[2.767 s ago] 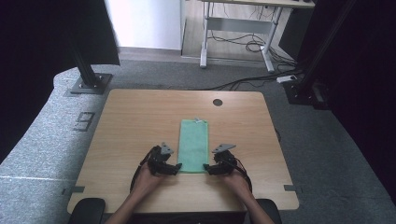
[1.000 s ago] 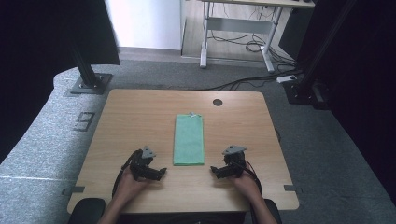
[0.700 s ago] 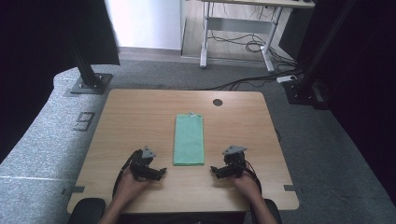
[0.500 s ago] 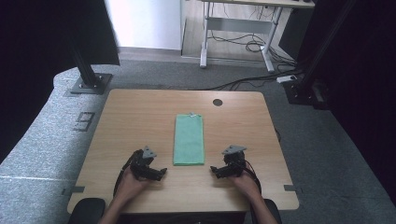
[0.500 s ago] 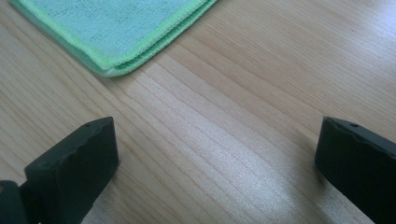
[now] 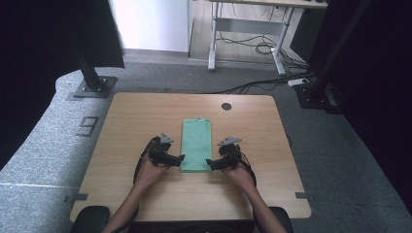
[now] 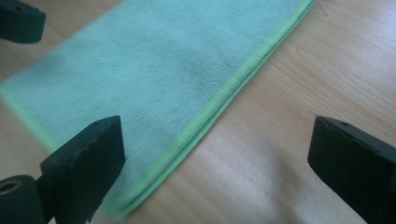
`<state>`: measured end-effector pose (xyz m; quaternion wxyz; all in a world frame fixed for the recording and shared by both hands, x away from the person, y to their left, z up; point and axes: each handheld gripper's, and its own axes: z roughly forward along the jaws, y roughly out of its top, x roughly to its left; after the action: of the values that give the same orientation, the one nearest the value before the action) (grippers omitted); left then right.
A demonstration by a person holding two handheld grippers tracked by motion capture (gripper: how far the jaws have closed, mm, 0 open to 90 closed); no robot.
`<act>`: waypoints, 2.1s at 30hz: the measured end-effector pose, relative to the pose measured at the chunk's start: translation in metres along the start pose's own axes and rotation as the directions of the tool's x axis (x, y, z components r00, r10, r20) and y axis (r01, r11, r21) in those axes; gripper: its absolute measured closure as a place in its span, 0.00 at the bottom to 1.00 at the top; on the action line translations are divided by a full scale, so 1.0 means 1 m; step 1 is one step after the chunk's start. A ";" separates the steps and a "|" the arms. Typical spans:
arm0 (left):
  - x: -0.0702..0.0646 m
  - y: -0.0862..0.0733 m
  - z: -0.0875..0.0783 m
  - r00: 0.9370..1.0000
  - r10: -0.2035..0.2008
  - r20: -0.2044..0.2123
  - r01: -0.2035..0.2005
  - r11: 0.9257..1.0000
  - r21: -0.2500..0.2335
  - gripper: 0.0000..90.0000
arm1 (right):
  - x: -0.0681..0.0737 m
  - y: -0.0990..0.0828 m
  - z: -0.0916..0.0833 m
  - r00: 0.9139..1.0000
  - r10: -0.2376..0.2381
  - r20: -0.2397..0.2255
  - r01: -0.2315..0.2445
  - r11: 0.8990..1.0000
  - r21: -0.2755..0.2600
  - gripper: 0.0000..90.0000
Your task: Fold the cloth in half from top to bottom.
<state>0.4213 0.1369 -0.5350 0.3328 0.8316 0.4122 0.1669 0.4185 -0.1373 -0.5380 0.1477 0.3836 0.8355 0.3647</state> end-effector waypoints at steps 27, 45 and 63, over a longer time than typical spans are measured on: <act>-0.025 -0.025 -0.035 0.998 -0.009 0.055 0.008 1.000 0.002 0.04 | 0.049 -0.044 -0.026 0.996 -0.078 -0.047 0.080 0.996 0.046 0.08; -0.007 -0.016 0.003 1.000 -0.013 0.016 0.012 0.999 0.034 0.03 | 0.031 -0.019 -0.025 0.994 -0.053 -0.096 0.057 0.998 0.036 0.11; -0.008 -0.018 0.002 1.000 -0.022 0.012 0.021 0.999 0.024 0.04 | -0.030 0.069 0.029 0.999 -0.027 -0.026 0.028 0.999 0.027 0.49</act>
<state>0.4074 0.1372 -0.5489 0.3272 0.8320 0.4210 0.1532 0.4906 -0.1146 -0.5093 0.1366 0.3692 0.8475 0.3561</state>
